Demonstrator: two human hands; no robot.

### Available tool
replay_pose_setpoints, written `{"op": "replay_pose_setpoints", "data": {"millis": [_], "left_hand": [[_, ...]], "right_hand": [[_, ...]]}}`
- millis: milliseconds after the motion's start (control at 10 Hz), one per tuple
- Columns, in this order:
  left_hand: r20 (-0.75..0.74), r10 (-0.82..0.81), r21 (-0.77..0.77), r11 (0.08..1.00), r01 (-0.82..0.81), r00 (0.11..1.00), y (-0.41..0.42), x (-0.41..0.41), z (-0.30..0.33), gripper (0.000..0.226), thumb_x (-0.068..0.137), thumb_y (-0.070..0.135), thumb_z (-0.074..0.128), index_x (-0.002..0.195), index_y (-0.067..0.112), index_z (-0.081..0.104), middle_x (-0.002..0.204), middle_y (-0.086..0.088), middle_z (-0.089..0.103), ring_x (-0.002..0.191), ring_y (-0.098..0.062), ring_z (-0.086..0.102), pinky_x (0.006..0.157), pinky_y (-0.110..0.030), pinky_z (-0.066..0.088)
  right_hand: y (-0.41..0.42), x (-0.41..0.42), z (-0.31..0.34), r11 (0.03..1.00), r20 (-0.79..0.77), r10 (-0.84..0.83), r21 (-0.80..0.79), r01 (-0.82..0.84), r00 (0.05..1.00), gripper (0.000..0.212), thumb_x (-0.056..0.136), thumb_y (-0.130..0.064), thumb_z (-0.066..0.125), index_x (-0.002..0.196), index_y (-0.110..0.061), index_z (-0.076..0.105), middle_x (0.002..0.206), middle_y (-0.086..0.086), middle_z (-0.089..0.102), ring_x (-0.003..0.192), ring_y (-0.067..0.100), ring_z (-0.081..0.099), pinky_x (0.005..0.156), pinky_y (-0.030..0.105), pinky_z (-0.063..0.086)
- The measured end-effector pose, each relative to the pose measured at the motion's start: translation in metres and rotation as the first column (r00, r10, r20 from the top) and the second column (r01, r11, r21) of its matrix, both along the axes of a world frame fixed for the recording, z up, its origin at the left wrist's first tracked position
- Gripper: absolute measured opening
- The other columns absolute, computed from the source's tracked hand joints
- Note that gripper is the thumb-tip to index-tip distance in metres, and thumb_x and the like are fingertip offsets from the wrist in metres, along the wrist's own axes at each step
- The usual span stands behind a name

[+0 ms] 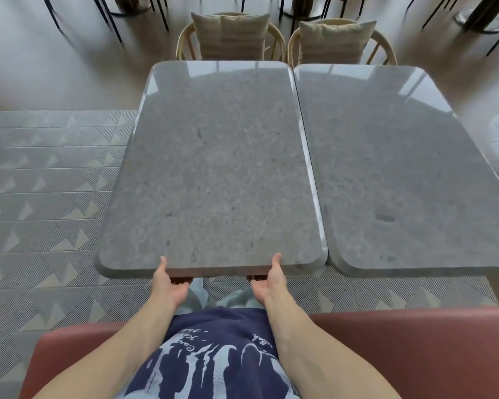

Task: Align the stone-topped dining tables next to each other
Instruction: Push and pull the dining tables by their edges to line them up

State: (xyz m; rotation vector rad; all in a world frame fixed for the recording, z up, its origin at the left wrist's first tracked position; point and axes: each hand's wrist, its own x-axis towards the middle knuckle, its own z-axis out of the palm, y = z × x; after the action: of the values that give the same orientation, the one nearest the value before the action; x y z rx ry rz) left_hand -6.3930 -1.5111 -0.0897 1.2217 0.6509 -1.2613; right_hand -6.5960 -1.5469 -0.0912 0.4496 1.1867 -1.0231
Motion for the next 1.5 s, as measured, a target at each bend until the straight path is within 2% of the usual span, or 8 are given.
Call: {"op": "replay_pose_setpoints", "data": {"millis": [400,800,1000,1100,1200,1300,1400,1500], "left_hand": [[-0.007,-0.014,0.025,1.000,0.014,1.000,0.008,-0.003,0.004,0.052,0.101,0.037,0.049,0.142,0.006,0.044,0.145,-0.013,0.049,0.134,-0.029,0.047,0.114,-0.044,0.035],[-0.039,-0.020,0.021,1.000,0.021,0.999,0.011,-0.002,0.004,0.048,0.101,0.037,0.047,0.141,0.009,0.045,0.142,-0.013,0.051,0.130,-0.029,0.050,0.112,-0.043,0.038],[-0.126,-0.044,0.222,0.973,0.071,0.991,-0.003,0.011,0.025,0.040,0.096,0.033,0.048,0.128,0.010,0.051,0.139,-0.012,0.053,0.129,-0.030,0.051,0.111,-0.045,0.038],[-0.103,0.251,0.439,0.880,-0.182,0.963,-0.020,0.024,0.033,0.036,0.096,0.025,0.051,0.125,0.006,0.057,0.133,-0.009,0.059,0.116,-0.030,0.058,0.098,-0.049,0.049],[-0.110,-0.922,0.628,0.225,0.745,0.371,-0.054,0.053,0.059,0.062,0.106,0.024,0.027,0.140,-0.026,0.015,0.152,-0.018,0.038,0.130,-0.022,0.052,0.080,-0.007,0.036],[0.342,-0.294,0.443,0.888,0.123,0.893,-0.113,0.077,0.080,0.013,0.097,0.016,0.042,0.094,0.005,0.049,0.074,-0.011,0.049,0.057,-0.018,0.053,0.057,-0.027,0.048],[0.422,-0.426,0.224,0.904,0.364,0.800,-0.143,0.078,0.104,0.020,0.095,0.007,0.043,0.076,0.009,0.048,0.068,-0.008,0.049,0.047,-0.018,0.054,0.049,-0.030,0.048],[0.440,-0.646,0.171,0.742,0.648,0.624,-0.154,0.091,0.107,0.012,0.098,0.009,0.046,0.091,0.006,0.056,0.072,-0.010,0.057,0.046,-0.017,0.059,0.053,-0.029,0.050]], "right_hand": [[0.010,-0.001,0.003,1.000,-0.036,0.012,-0.014,-0.013,0.999,0.057,0.096,-0.042,0.058,0.139,-0.007,0.047,0.132,0.020,0.059,0.115,0.037,0.058,0.091,0.050,0.049],[0.011,-0.002,0.007,1.000,-0.013,0.023,-0.013,-0.023,1.000,0.056,0.098,-0.042,0.053,0.141,-0.008,0.047,0.138,0.019,0.056,0.127,0.037,0.053,0.109,0.052,0.041],[0.001,-0.008,0.010,0.978,-0.036,0.165,0.133,-0.159,0.986,0.061,0.099,-0.047,0.051,0.142,-0.004,0.045,0.140,0.020,0.052,0.129,0.037,0.050,0.103,0.049,0.045],[-0.018,-0.016,0.018,0.870,-0.117,0.451,0.280,-0.406,0.885,0.048,0.104,-0.032,0.043,0.141,-0.002,0.040,0.138,0.026,0.052,0.121,0.045,0.056,0.087,0.055,0.052],[-0.063,-0.007,0.039,0.411,-0.227,0.911,0.449,-0.793,0.344,0.035,0.098,-0.012,0.033,0.104,0.015,0.054,0.068,0.027,0.069,0.050,0.034,0.068,0.039,0.038,0.053],[-0.109,0.036,0.058,0.338,-0.455,0.878,0.367,-0.866,0.150,0.031,0.094,-0.011,0.041,0.076,0.004,0.061,0.067,0.020,0.067,0.052,0.029,0.066,0.048,0.032,0.056],[-0.132,0.077,0.072,0.414,-0.500,0.816,0.155,-0.897,0.290,0.024,0.095,-0.012,0.044,0.082,-0.001,0.059,0.069,0.018,0.068,0.050,0.026,0.067,0.046,0.028,0.055],[-0.145,0.119,0.083,0.471,-0.489,0.769,0.001,-0.882,0.410,0.024,0.098,-0.016,0.046,0.084,-0.004,0.061,0.072,0.015,0.068,0.052,0.022,0.067,0.049,0.025,0.054]]}}
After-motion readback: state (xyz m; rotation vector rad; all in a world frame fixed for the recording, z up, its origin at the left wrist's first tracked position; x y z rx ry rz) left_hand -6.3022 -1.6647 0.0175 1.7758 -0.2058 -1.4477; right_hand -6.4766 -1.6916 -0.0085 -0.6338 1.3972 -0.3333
